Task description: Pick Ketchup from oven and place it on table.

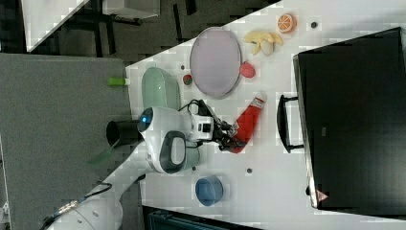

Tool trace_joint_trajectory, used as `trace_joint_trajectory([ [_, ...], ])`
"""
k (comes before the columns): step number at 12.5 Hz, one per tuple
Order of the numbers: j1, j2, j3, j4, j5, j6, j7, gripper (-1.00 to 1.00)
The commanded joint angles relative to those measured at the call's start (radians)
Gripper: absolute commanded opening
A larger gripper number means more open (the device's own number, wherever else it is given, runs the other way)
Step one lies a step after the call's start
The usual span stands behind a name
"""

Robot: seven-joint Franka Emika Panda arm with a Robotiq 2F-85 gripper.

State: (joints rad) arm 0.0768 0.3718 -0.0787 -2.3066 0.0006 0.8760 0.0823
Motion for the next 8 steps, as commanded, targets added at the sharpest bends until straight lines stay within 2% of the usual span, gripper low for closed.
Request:
trace_joint_trajectory([
  [1,-0.002,-0.069,-0.012,0.019,0.012,0.013,0.012,0.74],
  [2,-0.002,-0.07,-0.012,0.021,0.012,0.014,0.012,0.96],
  [3,-0.001,-0.074,-0.012,0.023,0.012,0.014,0.013,1.0],
  [5,-0.001,-0.103,-0.01,0.04,0.012,0.007,0.06,1.0],
  [8,-0.001,-0.221,-0.01,0.103,0.012,-0.071,0.08,1.0],
])
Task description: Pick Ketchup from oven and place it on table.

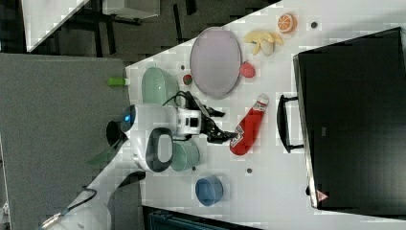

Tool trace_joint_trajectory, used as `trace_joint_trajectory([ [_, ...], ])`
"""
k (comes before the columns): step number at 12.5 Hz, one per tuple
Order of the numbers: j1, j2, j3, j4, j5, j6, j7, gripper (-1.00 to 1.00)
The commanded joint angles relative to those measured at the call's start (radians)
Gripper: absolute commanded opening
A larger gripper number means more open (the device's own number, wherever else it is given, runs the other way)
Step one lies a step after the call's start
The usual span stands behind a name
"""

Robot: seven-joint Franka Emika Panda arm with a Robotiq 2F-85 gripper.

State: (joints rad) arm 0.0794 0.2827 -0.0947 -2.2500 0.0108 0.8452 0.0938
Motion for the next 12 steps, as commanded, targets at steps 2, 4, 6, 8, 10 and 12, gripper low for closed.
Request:
trace_joint_trajectory([
  [2,-0.003,-0.217,0.006,0.131,0.001,-0.147,0.069,1.0],
  [4,-0.004,-0.272,0.005,0.248,0.001,-0.27,0.069,1.0],
  [6,-0.004,-0.307,0.004,0.358,-0.001,-0.478,0.069,1.0],
  [8,-0.004,-0.327,0.004,0.449,-0.001,-0.684,0.069,1.0],
  [10,-0.005,-0.334,0.003,0.539,-0.005,-0.805,0.068,1.0],
  [12,-0.006,-0.344,-0.001,0.591,-0.005,-0.851,0.068,1.0],
])
